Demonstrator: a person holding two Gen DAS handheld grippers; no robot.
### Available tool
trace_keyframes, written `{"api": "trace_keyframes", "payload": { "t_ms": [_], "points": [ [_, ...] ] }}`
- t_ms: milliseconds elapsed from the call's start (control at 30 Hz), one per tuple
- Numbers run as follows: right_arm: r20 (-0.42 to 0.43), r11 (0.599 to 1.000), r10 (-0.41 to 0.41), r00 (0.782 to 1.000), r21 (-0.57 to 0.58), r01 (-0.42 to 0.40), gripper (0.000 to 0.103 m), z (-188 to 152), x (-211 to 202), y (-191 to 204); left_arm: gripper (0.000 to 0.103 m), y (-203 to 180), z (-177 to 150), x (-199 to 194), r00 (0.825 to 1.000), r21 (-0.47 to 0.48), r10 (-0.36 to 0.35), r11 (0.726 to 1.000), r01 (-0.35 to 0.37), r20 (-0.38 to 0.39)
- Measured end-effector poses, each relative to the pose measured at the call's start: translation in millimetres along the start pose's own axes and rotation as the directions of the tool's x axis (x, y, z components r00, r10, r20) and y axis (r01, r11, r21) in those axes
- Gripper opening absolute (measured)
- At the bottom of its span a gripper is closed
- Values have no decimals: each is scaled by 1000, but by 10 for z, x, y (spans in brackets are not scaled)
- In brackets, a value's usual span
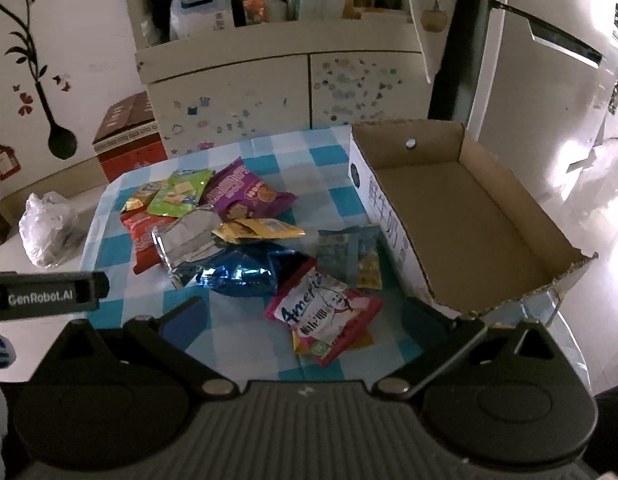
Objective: Organize snacks
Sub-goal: 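Move both grippers over the snack pile, then position the right gripper around the white-red Amerio packet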
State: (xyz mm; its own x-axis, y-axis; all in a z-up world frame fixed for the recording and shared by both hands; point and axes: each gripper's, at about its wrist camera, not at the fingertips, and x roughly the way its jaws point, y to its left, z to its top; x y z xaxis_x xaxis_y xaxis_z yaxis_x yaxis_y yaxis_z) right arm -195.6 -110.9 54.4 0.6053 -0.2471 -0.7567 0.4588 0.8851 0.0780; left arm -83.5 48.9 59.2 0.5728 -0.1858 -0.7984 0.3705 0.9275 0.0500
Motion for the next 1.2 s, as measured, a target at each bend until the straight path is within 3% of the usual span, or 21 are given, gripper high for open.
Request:
{"api": "trace_keyframes", "payload": {
  "t_ms": [267,433,667,900,1200],
  "points": [
    [-46,1000,-10,999,24,11,102,29,177,41,103,-30,-24,46,1000,10,-14,1000,14,-27],
    [-45,999,-32,998,5,32,102,55,211,88,103,-95,-52,69,999,49,34,998,-32,-24],
    [-39,999,-33,999,11,33,102,101,233,97,103,-3,-55,105,998,-68,12,998,-16,-55],
    [-34,999,-36,999,3,36,102,123,244,123,102,21,-67,110,999,-100,18,995,-22,-49],
    [-46,999,-49,998,2,49,102,114,291,144,99,-58,-61,97,998,-35,56,998,-57,-27]
  ]
}}
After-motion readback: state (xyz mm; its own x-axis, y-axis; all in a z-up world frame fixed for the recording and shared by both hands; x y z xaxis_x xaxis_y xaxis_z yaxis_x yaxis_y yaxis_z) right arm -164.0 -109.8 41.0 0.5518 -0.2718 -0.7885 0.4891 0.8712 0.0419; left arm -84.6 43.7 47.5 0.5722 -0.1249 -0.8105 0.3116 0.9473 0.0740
